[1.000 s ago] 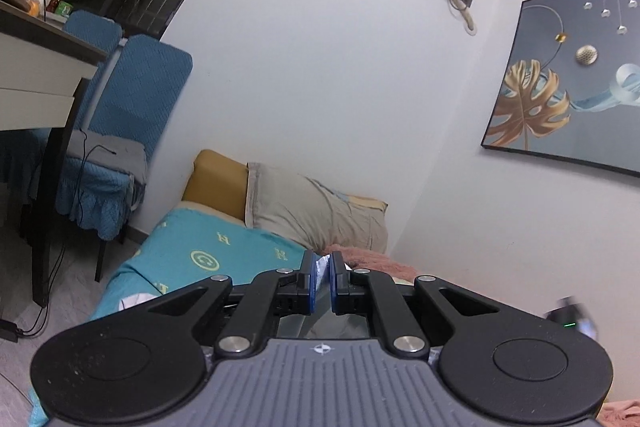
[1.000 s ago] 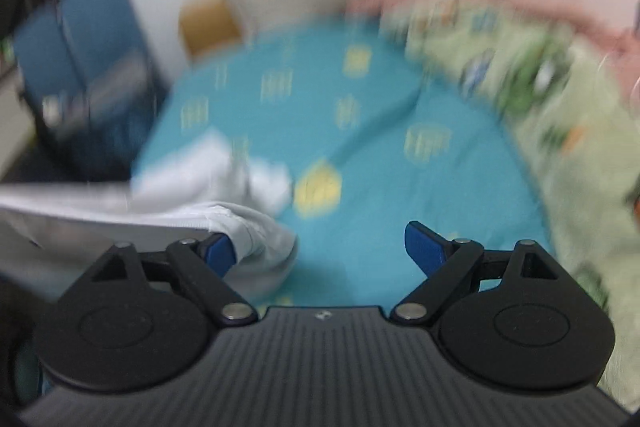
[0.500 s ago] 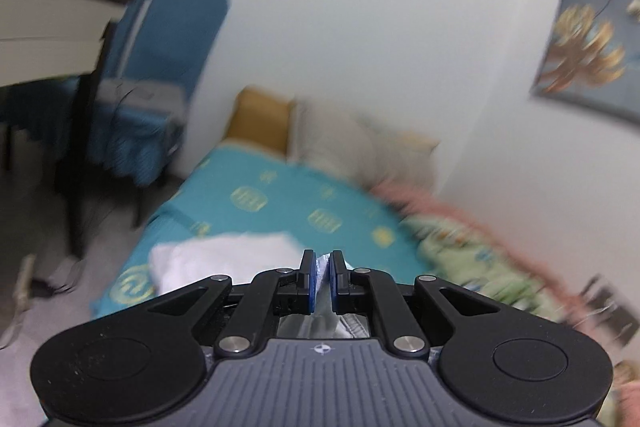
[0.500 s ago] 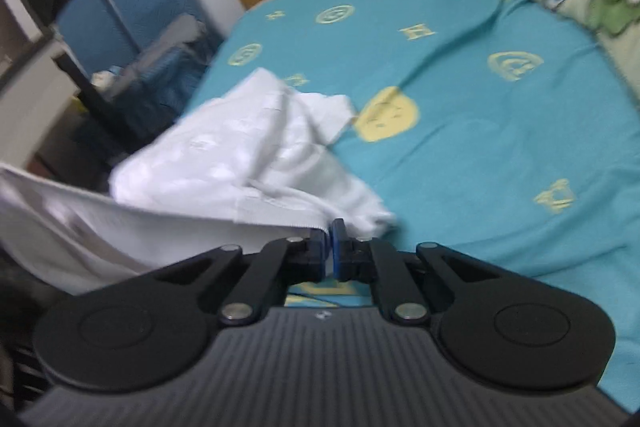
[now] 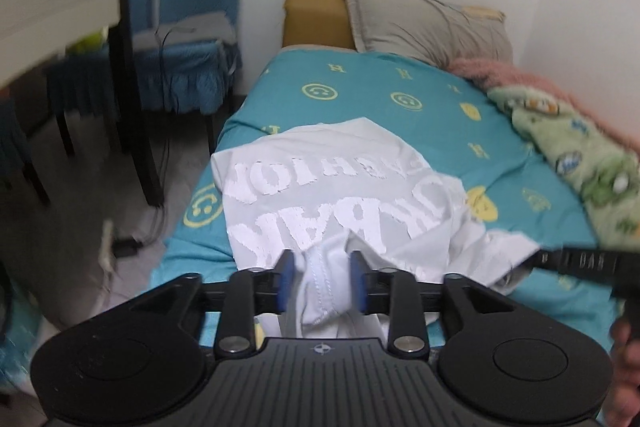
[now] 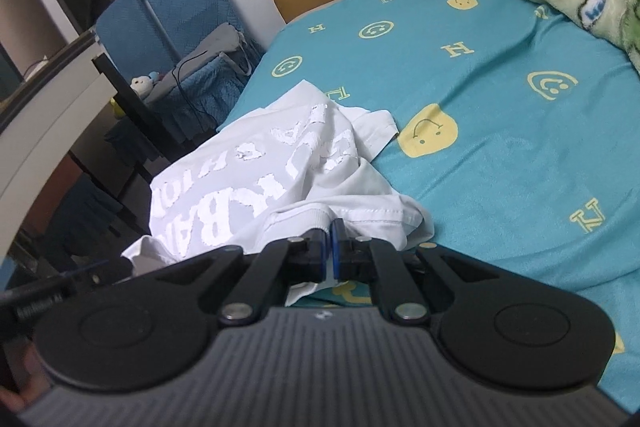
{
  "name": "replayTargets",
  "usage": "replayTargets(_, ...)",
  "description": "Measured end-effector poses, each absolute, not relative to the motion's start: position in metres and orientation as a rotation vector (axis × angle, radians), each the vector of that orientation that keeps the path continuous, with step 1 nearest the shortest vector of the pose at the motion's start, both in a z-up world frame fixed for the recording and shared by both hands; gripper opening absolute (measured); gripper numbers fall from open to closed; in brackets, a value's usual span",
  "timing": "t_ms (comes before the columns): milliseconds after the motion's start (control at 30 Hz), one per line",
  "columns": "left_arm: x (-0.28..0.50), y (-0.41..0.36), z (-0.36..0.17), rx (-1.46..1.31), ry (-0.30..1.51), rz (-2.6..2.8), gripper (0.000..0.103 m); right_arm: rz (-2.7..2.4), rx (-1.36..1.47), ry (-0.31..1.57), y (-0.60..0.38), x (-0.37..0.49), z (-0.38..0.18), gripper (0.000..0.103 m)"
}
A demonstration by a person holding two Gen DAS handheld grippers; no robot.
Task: Fold clothes
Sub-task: 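Lift the T-shirt high with both grippers and shake it open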
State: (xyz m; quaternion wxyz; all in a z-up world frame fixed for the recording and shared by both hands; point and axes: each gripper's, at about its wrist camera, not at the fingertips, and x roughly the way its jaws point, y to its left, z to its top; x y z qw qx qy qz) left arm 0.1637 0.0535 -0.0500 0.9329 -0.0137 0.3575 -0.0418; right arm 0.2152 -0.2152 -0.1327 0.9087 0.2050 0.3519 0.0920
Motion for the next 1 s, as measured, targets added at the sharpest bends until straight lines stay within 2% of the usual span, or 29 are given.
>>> replayTargets(33, 0.163, 0.048, -0.051, -0.01, 0.731, -0.086, 0.048, 0.191, 0.426, 0.725, -0.215, 0.214, -0.133, 0.006)
replayTargets(200, 0.17, 0.03, -0.064, 0.086, 0.717, -0.031, 0.056, 0.189, 0.444, 0.713, -0.217, 0.212, -0.131, 0.006)
replayTargets(500, 0.178, 0.033, -0.098, 0.187, 0.831, 0.131, 0.053, 0.082, 0.489, 0.579, -0.232, 0.204, -0.125, 0.006)
replayTargets(667, 0.157, 0.064, -0.078, 0.009, 0.776, 0.226, 0.06, -0.011, 0.517, 0.473, -0.244, 0.199, -0.121, 0.007)
replayTargets(700, 0.152, 0.069, -0.071, -0.036, 0.749, 0.24, 0.06, -0.026, 0.494, 0.471, -0.242, 0.199, -0.122, 0.009)
replayTargets(733, 0.147, 0.071, -0.065, -0.062, 0.719, 0.255, 0.06, -0.042, 0.469, 0.469, -0.241, 0.199, -0.123, 0.015)
replayTargets(767, 0.141, 0.071, -0.059, -0.072, 0.682, 0.265, 0.06, -0.063, 0.435, 0.464, -0.239, 0.199, -0.124, 0.027)
replayTargets(867, 0.125, 0.067, -0.038, -0.083, 0.563, 0.285, 0.061, -0.124, 0.352, 0.44, -0.235, 0.199, -0.124, 0.051)
replayTargets(1000, 0.11, 0.063, -0.002, -0.108, 0.434, 0.288, 0.066, -0.143, 0.338, 0.368, -0.237, 0.183, -0.106, 0.051)
